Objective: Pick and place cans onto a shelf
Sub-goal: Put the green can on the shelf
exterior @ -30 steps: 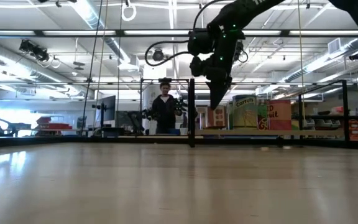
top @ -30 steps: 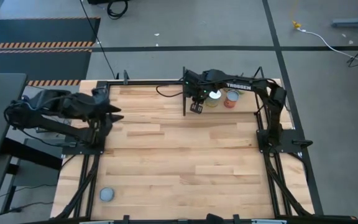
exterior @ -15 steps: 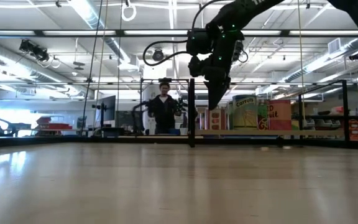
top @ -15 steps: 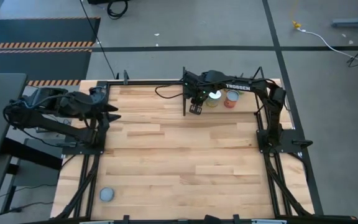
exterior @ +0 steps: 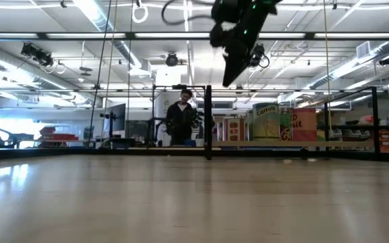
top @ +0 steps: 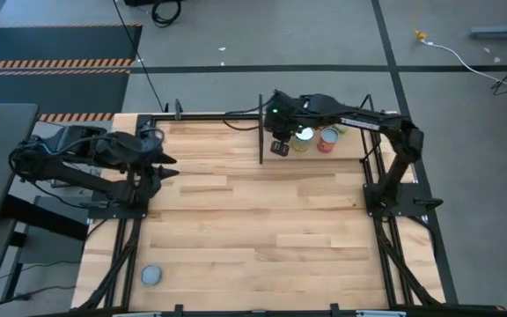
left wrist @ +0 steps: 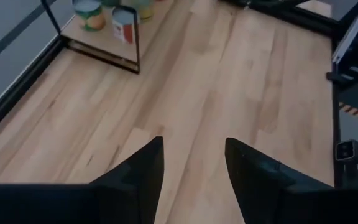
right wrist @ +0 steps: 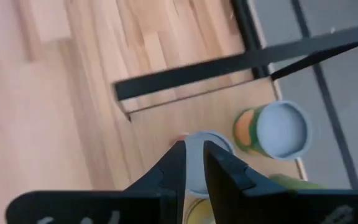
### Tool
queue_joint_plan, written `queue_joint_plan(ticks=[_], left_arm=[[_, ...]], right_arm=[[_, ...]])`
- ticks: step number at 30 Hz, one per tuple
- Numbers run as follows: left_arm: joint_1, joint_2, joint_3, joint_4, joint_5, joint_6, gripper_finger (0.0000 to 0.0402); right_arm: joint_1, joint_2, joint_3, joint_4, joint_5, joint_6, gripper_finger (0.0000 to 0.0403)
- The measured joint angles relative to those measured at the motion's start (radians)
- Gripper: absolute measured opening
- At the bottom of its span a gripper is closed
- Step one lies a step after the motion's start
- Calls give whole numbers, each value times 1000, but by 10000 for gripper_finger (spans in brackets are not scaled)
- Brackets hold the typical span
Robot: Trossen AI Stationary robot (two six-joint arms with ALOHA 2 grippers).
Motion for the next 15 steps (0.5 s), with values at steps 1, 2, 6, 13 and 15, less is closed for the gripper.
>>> queue_joint_plan(ticks=[1, 2, 6, 13, 15], left_arm=[[0, 7, 0, -4, 1, -1, 176], [0, 15, -2, -5, 4, -10, 176], [-43, 18, -75, -20, 72, -95, 174], [-234, 24, -345, -15, 288, -395, 171], [-294, 44, -400, -3, 355, -475, 171]], right_arm=[[8, -21, 0, -1, 2, 3, 61], [19, -43, 0, -2, 3, 7, 61], [92, -122, 0, 3, -75, -5, 56], [312, -191, 0, 8, -4, 34, 23], [366, -197, 0, 9, 45, 58, 12]])
